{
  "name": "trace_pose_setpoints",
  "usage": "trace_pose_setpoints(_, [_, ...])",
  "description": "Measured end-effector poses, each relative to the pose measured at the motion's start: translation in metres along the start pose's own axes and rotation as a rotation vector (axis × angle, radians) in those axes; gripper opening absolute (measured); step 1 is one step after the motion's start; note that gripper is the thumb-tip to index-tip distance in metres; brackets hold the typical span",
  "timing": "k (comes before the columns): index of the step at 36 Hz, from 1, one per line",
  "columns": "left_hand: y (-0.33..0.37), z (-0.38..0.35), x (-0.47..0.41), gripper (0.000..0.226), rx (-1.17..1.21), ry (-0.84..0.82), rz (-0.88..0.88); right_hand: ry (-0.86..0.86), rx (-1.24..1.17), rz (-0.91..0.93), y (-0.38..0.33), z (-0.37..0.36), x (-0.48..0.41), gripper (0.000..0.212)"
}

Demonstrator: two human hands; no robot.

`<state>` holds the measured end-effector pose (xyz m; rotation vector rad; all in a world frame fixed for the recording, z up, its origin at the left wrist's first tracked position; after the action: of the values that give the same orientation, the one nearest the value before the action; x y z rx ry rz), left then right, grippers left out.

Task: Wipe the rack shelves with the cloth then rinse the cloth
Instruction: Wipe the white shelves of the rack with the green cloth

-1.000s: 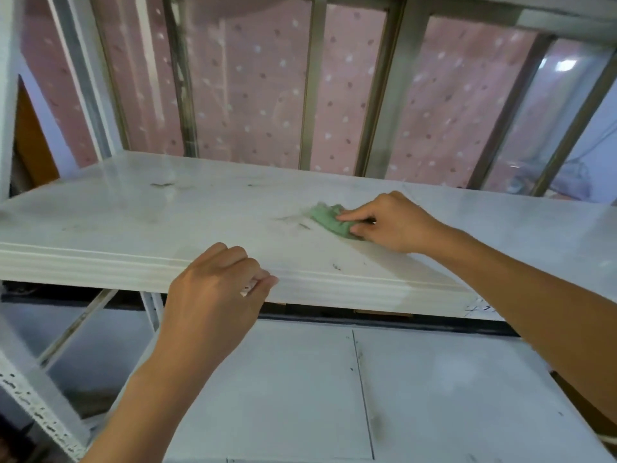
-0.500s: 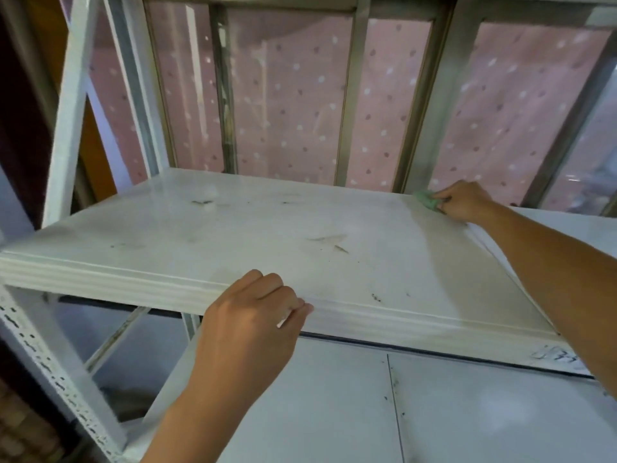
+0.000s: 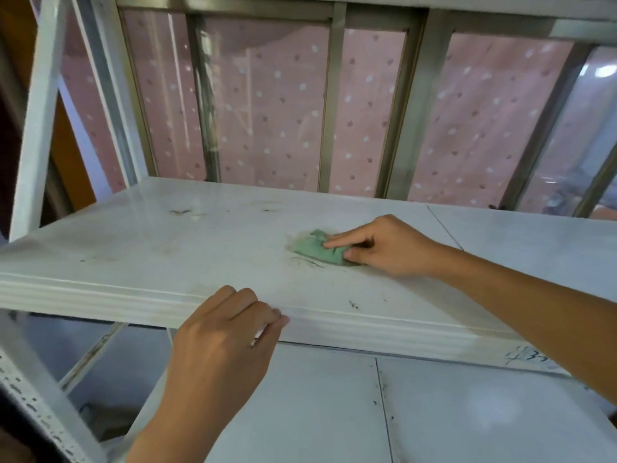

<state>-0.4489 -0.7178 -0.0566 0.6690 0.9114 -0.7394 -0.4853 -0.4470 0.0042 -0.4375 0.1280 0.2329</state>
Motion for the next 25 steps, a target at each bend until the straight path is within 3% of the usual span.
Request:
trace_pose_setpoints(3, [-0.001, 0.001, -0.002, 0.022, -0.006, -0.018, 0.007, 0.083, 0.121, -0.071, 0.027, 0.015, -0.017, 0.034])
trace_pose_setpoints(7, [-0.003, 0.001, -0.001, 0.022, -0.002, -0.038, 0.012, 0.151, 0.319, -0.303, 0.094, 0.045, -0.025, 0.032])
trace_pose_setpoints(13, [-0.003, -0.001, -0.001, 0.020, -0.005, -0.047, 0.008, 0.232, 0.425, -0.529, 0.164, 0.076, -0.032, 0.032])
trace_pose_setpoints(19, [-0.004, -0.002, -0.001, 0.021, -0.001, -0.043, 0.005, 0.216, 0.365, -0.517, 0.147, 0.062, -0.080, 0.034])
trace_pose_setpoints(25, [-0.004, -0.002, -0.002, 0.020, 0.020, -0.053, 0.014, 0.087, 0.160, -0.247, 0.064, 0.016, -0.124, 0.035])
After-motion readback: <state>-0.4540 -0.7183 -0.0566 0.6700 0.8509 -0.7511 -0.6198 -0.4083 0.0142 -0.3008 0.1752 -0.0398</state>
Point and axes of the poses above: each hand's wrist, its own x-axis away from the middle knuckle, its own z-axis out of the back of the hand, y = z × x, the point moved 3 cm from there along -x, towards the middle knuckle, and after that the axes turned 1 degree about z, right-handed, at the moved point
